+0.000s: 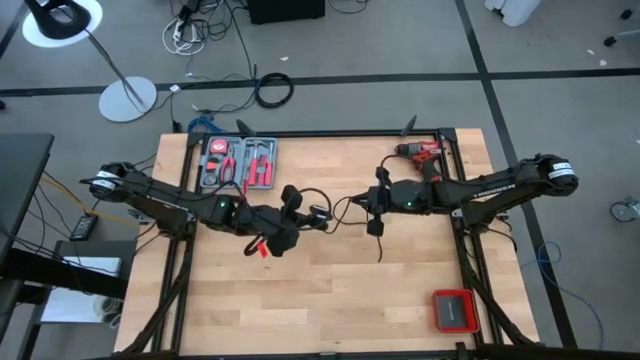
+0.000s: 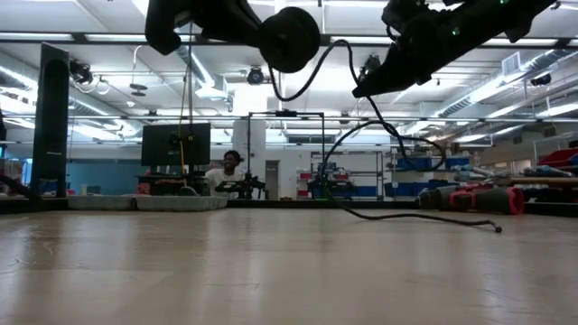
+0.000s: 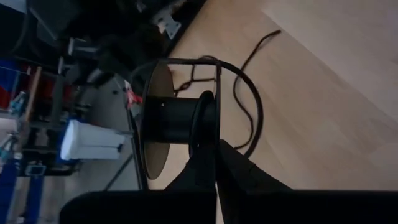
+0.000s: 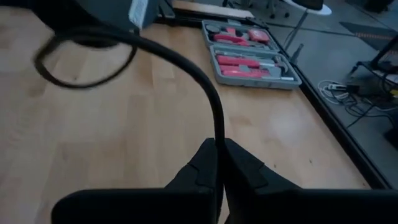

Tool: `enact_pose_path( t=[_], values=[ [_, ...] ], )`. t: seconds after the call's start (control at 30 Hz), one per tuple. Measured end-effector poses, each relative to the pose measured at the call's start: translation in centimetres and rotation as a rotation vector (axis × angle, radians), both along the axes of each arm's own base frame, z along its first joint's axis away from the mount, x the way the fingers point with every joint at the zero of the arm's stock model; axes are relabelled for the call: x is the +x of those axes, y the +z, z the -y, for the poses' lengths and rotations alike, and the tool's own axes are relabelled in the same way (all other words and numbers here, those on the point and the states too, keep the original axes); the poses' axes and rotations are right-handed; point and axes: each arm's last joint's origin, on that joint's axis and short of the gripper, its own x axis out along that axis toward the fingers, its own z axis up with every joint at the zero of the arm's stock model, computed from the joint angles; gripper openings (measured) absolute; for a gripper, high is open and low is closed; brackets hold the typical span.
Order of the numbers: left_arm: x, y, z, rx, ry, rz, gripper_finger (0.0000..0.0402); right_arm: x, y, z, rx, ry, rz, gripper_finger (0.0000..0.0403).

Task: Coil cords
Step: Uncoil the black wire from the black spool

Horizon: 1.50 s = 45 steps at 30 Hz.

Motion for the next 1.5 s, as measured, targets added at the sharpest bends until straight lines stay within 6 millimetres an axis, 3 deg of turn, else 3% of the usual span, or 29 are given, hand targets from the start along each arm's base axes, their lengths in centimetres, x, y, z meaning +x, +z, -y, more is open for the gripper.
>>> enact_pose_path(
  t=[0.37,0.83,1.23,1.5],
  values=[
    [0.4,0.7,0.3,-0.058,-0.04,0.085,0.0,-0.1,-0.2,0.5,-0.072,-0.081,-0.031,0.0011],
    [0.8,1.7,1.2,-0.217,-0.187,0.188,0.0,-0.2,0.0,4.1,-0.147,-0.233,-0.037,0.0011],
    [0.9,0.8,1.1,-0.417,-0.238,0.092,0.0,0.7,3.2,4.9,-0.19,-0.252,0.196,0.0011],
    [1.4,-1.3,-0.5,-0.455,-0.064,-0.03,0.0,1.1,4.5,4.2,-0.143,-0.188,0.265,0.0011]
  ],
)
